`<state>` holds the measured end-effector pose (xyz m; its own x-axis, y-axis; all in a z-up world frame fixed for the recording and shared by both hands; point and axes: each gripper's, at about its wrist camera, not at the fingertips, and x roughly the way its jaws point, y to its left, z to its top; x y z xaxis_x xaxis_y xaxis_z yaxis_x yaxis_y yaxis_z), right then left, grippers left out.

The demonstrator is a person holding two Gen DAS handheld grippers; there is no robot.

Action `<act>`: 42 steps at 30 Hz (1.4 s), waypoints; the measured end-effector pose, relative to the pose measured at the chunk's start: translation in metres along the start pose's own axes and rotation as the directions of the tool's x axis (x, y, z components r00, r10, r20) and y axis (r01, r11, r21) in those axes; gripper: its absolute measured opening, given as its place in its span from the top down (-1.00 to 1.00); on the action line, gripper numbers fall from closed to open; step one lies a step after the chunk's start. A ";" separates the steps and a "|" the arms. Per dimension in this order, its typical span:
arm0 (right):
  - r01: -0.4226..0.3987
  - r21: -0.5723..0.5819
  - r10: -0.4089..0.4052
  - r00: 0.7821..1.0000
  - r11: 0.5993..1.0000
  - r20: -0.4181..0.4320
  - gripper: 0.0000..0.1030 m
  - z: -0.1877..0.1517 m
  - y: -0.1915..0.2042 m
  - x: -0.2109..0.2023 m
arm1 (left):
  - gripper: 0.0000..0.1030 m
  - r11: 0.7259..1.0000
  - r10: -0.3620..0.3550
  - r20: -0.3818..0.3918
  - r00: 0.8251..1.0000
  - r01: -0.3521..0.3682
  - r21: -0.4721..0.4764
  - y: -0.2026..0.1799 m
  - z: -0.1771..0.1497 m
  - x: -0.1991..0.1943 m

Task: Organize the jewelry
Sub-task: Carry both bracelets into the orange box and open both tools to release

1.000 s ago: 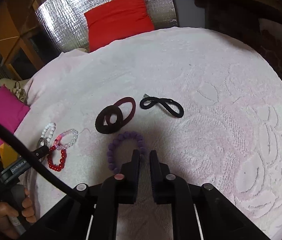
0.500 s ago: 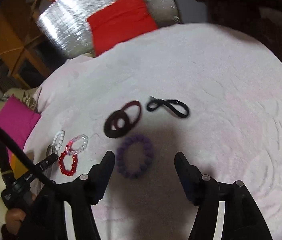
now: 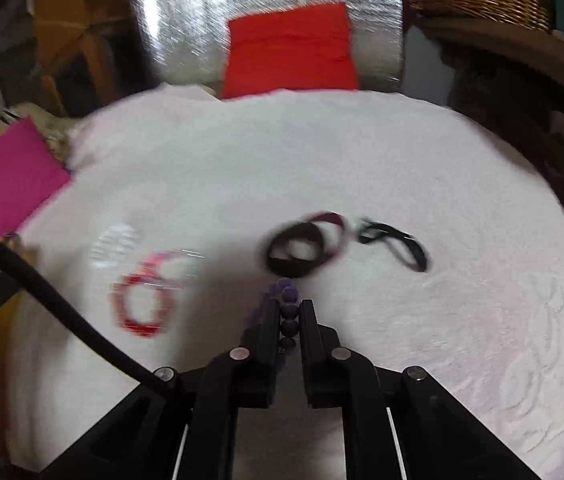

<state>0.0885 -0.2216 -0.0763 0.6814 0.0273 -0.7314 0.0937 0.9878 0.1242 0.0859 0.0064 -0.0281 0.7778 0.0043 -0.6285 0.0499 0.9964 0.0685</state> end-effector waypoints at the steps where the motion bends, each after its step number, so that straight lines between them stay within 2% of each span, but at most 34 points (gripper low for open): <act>1: -0.025 0.000 0.025 1.000 1.000 0.013 0.80 0.000 0.006 -0.006 | -0.17 1.000 0.016 0.012 1.000 -0.016 -0.009 0.007 0.000 -0.009; 5: -0.127 -0.005 0.127 0.990 0.992 0.056 0.80 0.001 0.035 -0.026 | -0.18 0.998 0.063 0.040 0.997 -0.062 -0.028 0.036 -0.001 -0.035; 9: -0.232 -0.042 0.235 0.967 0.972 0.102 0.80 0.000 0.080 -0.047 | -0.18 0.992 0.122 0.066 0.990 -0.118 -0.049 0.071 -0.006 -0.066; 15: -0.385 -0.125 0.397 0.913 0.915 0.097 0.80 0.000 0.160 -0.065 | -0.18 0.980 0.183 0.080 0.980 -0.176 -0.088 0.119 -0.018 -0.096; 21: -0.512 -0.200 0.525 0.851 0.835 0.014 0.79 -0.005 0.247 -0.061 | -0.18 0.961 0.248 0.056 0.967 -0.238 -0.143 0.168 -0.035 -0.104; 26: -0.557 -0.240 0.561 0.826 0.795 -0.058 0.79 -0.013 0.306 -0.048 | -0.18 0.941 0.293 0.021 0.956 -0.285 -0.183 0.202 -0.054 -0.106; 29: -0.565 -0.251 0.563 0.822 0.786 -0.090 0.79 -0.019 0.331 -0.040 | -0.18 0.932 0.308 0.000 0.951 -0.302 -0.200 0.217 -0.062 -0.103; 33: -0.568 -0.260 0.555 0.822 0.781 -0.126 0.79 -0.024 0.350 -0.030 | -0.19 0.926 0.317 -0.040 0.947 -0.319 -0.204 0.227 -0.074 -0.093; 36: -0.592 -0.230 0.569 0.806 0.772 -0.162 0.77 -0.026 0.348 -0.024 | -0.21 0.924 0.309 -0.086 0.947 -0.321 -0.210 0.231 -0.081 -0.083; 38: -0.594 -0.201 0.569 0.804 0.779 -0.171 0.68 -0.023 0.344 -0.018 | -0.24 0.923 0.303 -0.114 0.946 -0.322 -0.211 0.231 -0.085 -0.077; 39: -0.597 -0.190 0.572 0.801 0.779 -0.173 0.47 -0.022 0.341 -0.019 | -0.32 0.921 0.308 -0.129 0.943 -0.329 -0.210 0.232 -0.087 -0.074; 40: -0.604 -0.164 0.581 0.796 0.780 -0.170 0.15 -0.019 0.335 -0.018 | -0.35 0.920 0.309 -0.140 0.941 -0.333 -0.208 0.232 -0.089 -0.072; 42: -0.623 -0.122 0.610 0.782 0.772 -0.129 -0.10 -0.012 0.321 -0.020 | -0.35 0.920 0.309 -0.156 0.938 -0.337 -0.203 0.231 -0.091 -0.069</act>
<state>0.0959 0.0967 -0.0296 0.4958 0.6440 -0.5826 -0.4409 0.7646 0.4701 -0.0134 0.2440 -0.0396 0.6474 0.3251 -0.6894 -0.3430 0.9320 0.1173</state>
